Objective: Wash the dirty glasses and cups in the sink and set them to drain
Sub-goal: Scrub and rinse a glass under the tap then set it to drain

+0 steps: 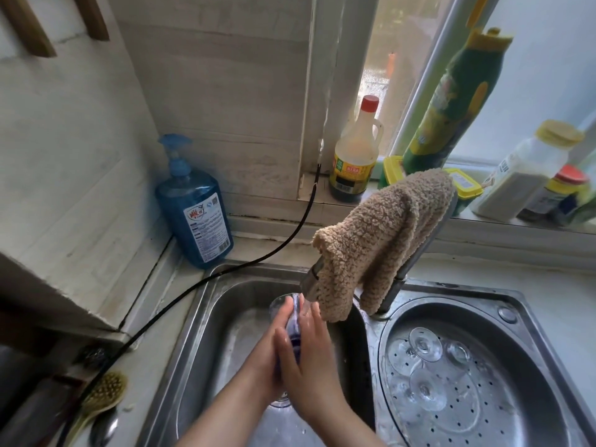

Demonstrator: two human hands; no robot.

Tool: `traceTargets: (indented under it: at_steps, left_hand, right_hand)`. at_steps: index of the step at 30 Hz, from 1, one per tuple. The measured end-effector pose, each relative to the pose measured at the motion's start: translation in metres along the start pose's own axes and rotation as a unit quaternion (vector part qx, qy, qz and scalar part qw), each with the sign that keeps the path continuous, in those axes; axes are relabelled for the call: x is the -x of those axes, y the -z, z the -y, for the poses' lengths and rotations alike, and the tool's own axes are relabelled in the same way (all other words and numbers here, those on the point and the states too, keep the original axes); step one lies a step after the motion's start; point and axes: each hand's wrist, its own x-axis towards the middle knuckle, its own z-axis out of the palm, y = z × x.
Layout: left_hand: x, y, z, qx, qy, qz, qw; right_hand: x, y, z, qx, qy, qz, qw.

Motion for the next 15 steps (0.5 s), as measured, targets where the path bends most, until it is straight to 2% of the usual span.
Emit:
traceTargets:
  at_steps: [2, 5, 6, 7, 9, 10, 11, 12, 13, 15]
  left_hand:
    - [-0.004, 0.0, 0.005, -0.019, -0.002, -0.022, 1.0]
    - [-0.002, -0.002, 0.014, -0.036, 0.031, -0.048, 0.998]
    - [-0.001, -0.004, 0.014, -0.027, 0.031, -0.048, 0.998]
    - [-0.002, -0.004, 0.014, -0.014, 0.02, -0.046, 0.999]
    - [-0.004, -0.002, 0.011, 0.019, -0.002, -0.038, 0.999]
    - [-0.003, 0.0, 0.008, 0.028, -0.006, -0.034, 0.999]
    - [-0.004, 0.004, 0.006, 0.031, -0.005, -0.031, 0.999]
    - [-0.003, 0.008, 0.006, 0.031, 0.003, -0.028, 0.999]
    - [-0.002, 0.009, 0.007, 0.02, 0.015, -0.022, 0.999]
    - [-0.006, 0.011, 0.012, -0.033, -0.004, -0.023, 0.999]
  right_hand:
    - [-0.016, 0.004, -0.006, -0.087, -0.085, 0.005, 0.993]
    - [-0.046, 0.013, -0.017, -0.205, -0.257, 0.014, 0.944]
    - [-0.046, 0.011, -0.016, -0.198, -0.265, 0.012, 0.944]
    - [-0.038, 0.009, -0.012, -0.129, -0.24, 0.018, 0.962]
    - [-0.01, 0.002, 0.004, 0.03, -0.092, 0.036, 0.995]
    - [0.001, 0.0, 0.007, 0.061, -0.023, 0.043, 0.997]
    - [0.003, -0.002, 0.001, 0.072, -0.001, 0.05, 0.996]
    - [-0.002, -0.001, -0.004, 0.058, -0.015, 0.055, 0.997]
    - [-0.01, 0.001, -0.009, 0.007, -0.068, 0.048, 0.997]
    - [-0.023, 0.01, -0.009, -0.115, -0.229, 0.043, 0.966]
